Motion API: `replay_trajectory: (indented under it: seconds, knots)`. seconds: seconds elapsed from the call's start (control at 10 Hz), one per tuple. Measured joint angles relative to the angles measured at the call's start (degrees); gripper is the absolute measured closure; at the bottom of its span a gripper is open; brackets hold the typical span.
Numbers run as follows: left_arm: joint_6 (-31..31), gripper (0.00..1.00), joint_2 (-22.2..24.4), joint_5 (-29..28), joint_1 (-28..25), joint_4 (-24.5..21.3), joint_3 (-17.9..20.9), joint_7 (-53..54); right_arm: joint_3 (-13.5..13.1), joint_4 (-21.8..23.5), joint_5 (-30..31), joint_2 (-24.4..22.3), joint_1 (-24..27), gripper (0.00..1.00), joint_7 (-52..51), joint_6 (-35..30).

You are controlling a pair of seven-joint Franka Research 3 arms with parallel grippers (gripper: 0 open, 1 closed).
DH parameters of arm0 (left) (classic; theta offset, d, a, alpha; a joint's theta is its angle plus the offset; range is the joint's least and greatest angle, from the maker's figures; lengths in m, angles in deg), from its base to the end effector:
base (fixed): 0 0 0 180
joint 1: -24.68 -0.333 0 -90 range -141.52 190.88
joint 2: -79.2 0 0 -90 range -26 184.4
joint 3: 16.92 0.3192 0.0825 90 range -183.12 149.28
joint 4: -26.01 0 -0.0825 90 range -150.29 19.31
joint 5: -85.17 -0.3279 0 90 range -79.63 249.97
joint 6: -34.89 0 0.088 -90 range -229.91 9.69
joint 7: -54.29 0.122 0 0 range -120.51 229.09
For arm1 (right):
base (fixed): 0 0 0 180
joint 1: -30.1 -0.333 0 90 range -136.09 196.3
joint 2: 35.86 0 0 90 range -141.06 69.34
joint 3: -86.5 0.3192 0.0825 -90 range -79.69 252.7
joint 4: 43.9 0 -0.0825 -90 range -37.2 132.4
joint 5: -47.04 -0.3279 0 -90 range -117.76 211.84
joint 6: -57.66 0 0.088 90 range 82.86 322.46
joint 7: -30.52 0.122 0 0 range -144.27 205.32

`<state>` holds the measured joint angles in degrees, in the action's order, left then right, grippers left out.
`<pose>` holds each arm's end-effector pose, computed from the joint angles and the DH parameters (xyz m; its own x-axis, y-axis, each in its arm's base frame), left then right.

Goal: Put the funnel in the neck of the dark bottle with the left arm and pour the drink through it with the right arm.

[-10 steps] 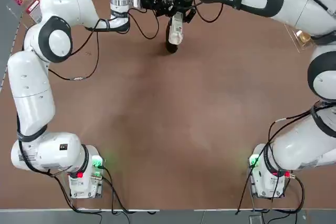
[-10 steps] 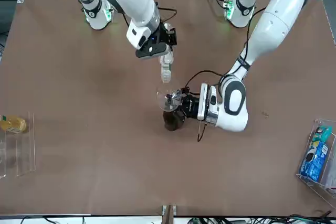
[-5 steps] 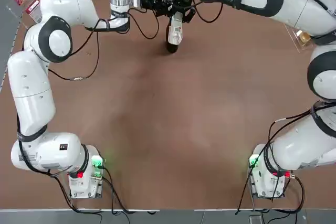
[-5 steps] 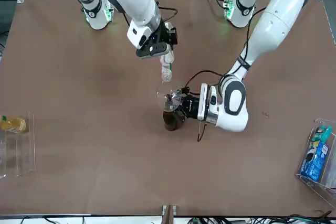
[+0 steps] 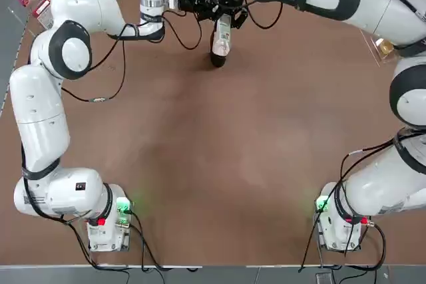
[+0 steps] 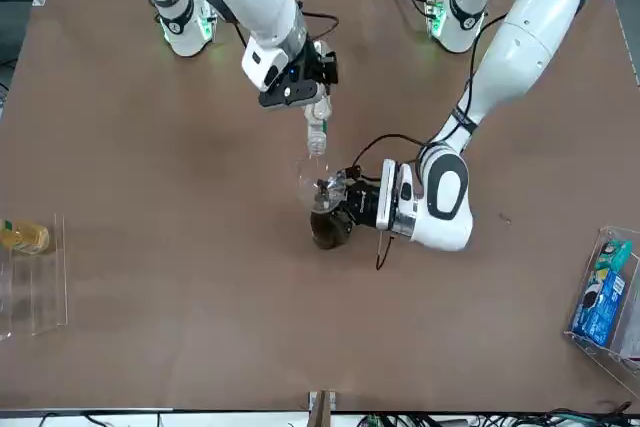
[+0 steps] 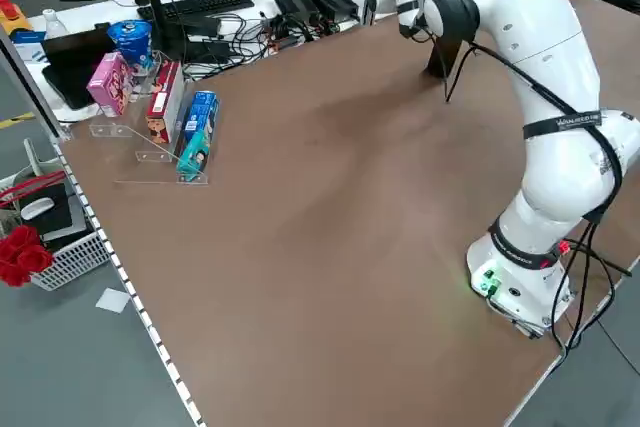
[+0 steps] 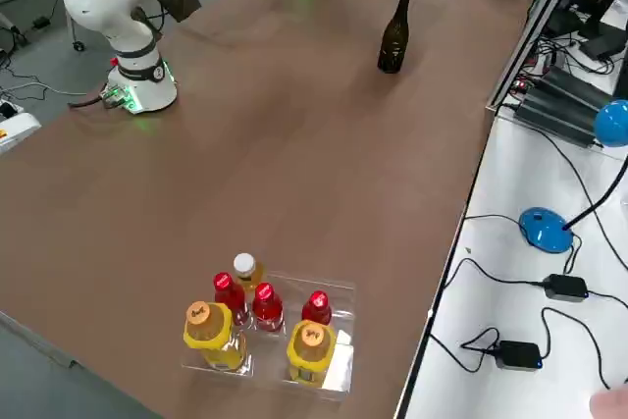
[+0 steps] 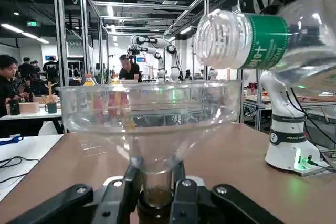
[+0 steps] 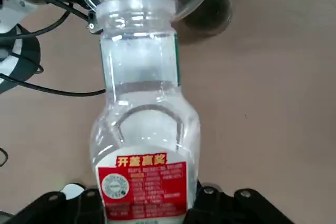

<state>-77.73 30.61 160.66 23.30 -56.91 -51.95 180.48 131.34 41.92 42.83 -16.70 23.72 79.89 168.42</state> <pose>0.5936 -0.3509 0.3315 -0.0132 0.0158 0.9998 -0.9730 0.2301 -0.0164 0.4244 0.4312 0.5425 0.9936 -0.0192 -0.1112 -0.0554 -0.9413 -0.3330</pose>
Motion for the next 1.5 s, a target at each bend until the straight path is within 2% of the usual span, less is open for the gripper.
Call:
replay_trajectory:
  seconds: [1.3, 1.5]
  knots:
    - [0.00, 0.70, 0.00, 0.00, 0.01, 0.00, 0.00, -0.15, 0.26, -1.76, 0.00, 0.30, -0.01, 0.55, 1.88, -0.02]
    - [0.00, 0.69, 0.00, 0.00, 0.01, 0.00, 0.00, -0.55, 0.23, -2.19, 2.78, 0.30, -0.01, 0.54, 1.90, -0.01]
